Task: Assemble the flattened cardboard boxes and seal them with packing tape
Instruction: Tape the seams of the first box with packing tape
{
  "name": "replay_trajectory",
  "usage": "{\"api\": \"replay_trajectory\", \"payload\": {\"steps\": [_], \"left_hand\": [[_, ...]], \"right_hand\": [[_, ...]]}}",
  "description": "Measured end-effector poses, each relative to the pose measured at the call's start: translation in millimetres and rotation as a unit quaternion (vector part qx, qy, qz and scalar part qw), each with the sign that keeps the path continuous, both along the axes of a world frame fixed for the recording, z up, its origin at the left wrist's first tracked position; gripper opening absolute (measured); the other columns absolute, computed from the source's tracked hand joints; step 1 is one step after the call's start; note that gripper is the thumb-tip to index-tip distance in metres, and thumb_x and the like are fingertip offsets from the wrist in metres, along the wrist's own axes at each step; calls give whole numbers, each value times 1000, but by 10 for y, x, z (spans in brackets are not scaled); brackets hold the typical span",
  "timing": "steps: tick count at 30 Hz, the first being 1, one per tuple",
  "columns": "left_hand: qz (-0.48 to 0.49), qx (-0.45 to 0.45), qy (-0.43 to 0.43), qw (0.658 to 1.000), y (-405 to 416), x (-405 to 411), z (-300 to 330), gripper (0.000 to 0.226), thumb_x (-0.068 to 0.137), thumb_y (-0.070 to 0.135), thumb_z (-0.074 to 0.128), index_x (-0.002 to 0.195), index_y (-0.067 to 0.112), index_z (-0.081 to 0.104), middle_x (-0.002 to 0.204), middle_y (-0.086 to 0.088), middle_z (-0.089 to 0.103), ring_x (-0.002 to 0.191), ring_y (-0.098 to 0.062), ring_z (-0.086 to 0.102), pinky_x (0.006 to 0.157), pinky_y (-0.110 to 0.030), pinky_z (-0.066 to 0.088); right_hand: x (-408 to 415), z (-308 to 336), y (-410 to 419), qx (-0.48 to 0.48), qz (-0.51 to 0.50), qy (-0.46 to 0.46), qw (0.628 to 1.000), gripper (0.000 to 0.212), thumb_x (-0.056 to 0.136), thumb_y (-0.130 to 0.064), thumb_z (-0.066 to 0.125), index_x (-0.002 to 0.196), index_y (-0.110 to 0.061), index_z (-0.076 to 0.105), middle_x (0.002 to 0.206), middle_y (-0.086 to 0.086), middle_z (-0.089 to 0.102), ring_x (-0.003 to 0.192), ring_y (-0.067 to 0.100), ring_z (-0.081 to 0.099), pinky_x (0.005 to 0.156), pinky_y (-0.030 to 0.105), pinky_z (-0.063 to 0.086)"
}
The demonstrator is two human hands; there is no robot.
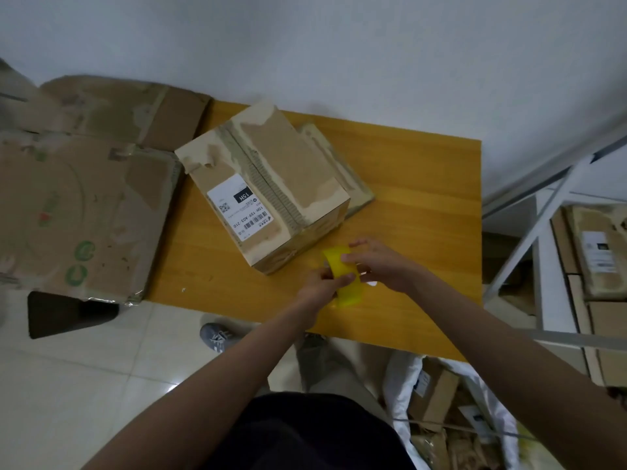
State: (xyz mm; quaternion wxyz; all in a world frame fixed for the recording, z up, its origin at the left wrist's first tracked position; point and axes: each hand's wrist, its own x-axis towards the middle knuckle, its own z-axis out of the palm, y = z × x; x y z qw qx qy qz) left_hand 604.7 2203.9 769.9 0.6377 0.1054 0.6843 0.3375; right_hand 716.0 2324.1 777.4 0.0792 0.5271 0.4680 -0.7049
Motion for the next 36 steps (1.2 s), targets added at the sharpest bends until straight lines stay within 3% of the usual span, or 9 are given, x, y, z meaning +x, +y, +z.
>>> {"api": "replay_trajectory", "payload": {"steps": [2,3,5,7,11,15,24,28,36], "left_hand": [[-74,12,112,991,13,-16,82,32,84,41,77,97,14,66,83,4,62,76,-12,57,61,-22,42],[-96,21,164,981,31,-20,112,38,80,44,79,97,15,62,85,3,61,77,-11,57,63,-25,43],[-109,50,238,964,90,-40,185,63,73,48,84,114,13,51,104,-1,57,91,-16,58,75,-31,48],[-143,99,302,937,157,-85,238,84,71,49,84,132,11,42,124,-4,48,109,-21,56,87,-35,50],[-275,202,347,873,315,-223,371,88,78,41,80,149,11,38,145,-6,41,134,-22,39,109,-33,36],[-363,217,355,834,477,-304,556,79,81,43,78,146,12,46,143,-6,46,130,-23,46,103,-31,38],[-374,271,436,773,625,-319,895,66,75,37,83,133,13,60,124,-5,50,115,-20,50,84,-18,32],[-355,291,445,769,590,-335,989,59,73,31,86,125,12,65,110,2,49,104,-19,54,78,-16,33],[-330,309,450,770,540,-380,1150,50,73,25,87,118,13,68,107,3,52,92,-18,59,77,-24,43]], "right_hand": [[114,44,-35,7,-19,25,999,49,91,-17,72,131,-18,43,95,7,62,74,16,60,58,26,48],[165,78,-61,15,-28,37,999,49,91,-14,71,130,-18,42,92,7,64,71,15,61,56,24,48],[254,137,-96,36,-41,56,997,46,91,-13,71,126,-18,41,94,12,67,75,18,64,60,26,50],[334,196,-116,61,-50,71,994,46,89,-17,74,121,-20,42,103,21,68,86,26,64,71,37,50],[447,386,-165,95,-62,90,989,48,87,-21,76,121,-22,42,96,15,68,87,27,61,76,43,48],[478,570,-183,137,-64,107,983,46,90,-20,73,121,-19,39,94,13,69,85,24,64,76,41,50],[442,869,-218,199,-86,143,966,45,92,-14,70,123,-13,37,82,5,68,76,21,62,67,35,45],[395,934,-244,214,-83,142,963,41,95,-14,67,122,-13,37,68,-9,64,67,14,58,64,32,44],[302,978,-270,223,-95,141,960,41,92,-19,71,119,-17,40,91,8,63,80,22,54,70,37,43]]}}
